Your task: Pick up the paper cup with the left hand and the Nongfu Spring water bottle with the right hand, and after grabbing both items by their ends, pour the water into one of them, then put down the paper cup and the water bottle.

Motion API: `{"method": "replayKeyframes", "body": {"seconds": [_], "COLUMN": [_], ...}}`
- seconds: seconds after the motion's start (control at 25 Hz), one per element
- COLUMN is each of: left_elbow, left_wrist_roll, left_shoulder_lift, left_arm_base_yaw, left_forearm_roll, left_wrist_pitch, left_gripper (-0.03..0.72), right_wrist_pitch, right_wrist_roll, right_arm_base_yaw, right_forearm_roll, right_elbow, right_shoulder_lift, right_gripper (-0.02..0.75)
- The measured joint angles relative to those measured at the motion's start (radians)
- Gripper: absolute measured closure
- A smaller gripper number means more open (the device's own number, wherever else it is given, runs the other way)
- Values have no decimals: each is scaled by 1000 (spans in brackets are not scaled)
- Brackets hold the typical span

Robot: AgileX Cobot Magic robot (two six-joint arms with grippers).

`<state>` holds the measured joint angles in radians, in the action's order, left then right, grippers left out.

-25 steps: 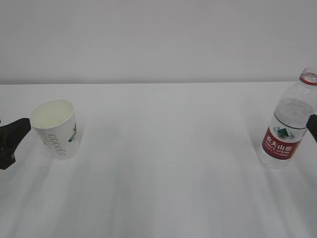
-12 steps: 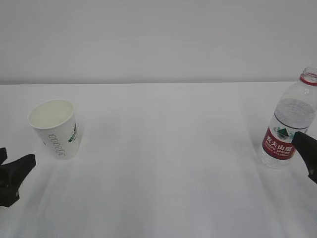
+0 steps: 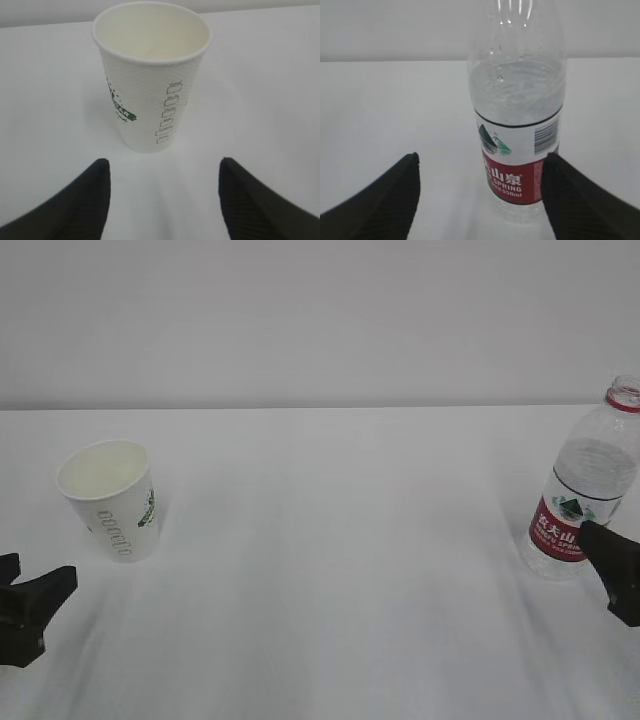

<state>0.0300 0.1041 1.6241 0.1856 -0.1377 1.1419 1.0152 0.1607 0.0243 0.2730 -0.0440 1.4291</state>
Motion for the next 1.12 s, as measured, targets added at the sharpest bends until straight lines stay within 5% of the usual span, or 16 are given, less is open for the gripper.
{"method": "replayKeyframes", "body": {"seconds": [0.36,0.84,1.12], "left_elbow": [0,9,42], "left_wrist_roll": [0,0,0], "left_shoulder_lift": [0,0,0], "left_arm_base_yaw": [0,0,0], "left_forearm_roll": [-34,-51,-104], "left_wrist_pitch": [0,0,2], "left_gripper": [192,190,101], "right_wrist_pitch": [116,122,125], "right_wrist_roll": [-46,-52,-97], "right_arm_base_yaw": [0,0,0], "right_forearm_roll": [-120,-121,-89], "right_elbow": [49,40,-5], "right_shoulder_lift": [122,141,142], "right_gripper": [169,169,135]}}
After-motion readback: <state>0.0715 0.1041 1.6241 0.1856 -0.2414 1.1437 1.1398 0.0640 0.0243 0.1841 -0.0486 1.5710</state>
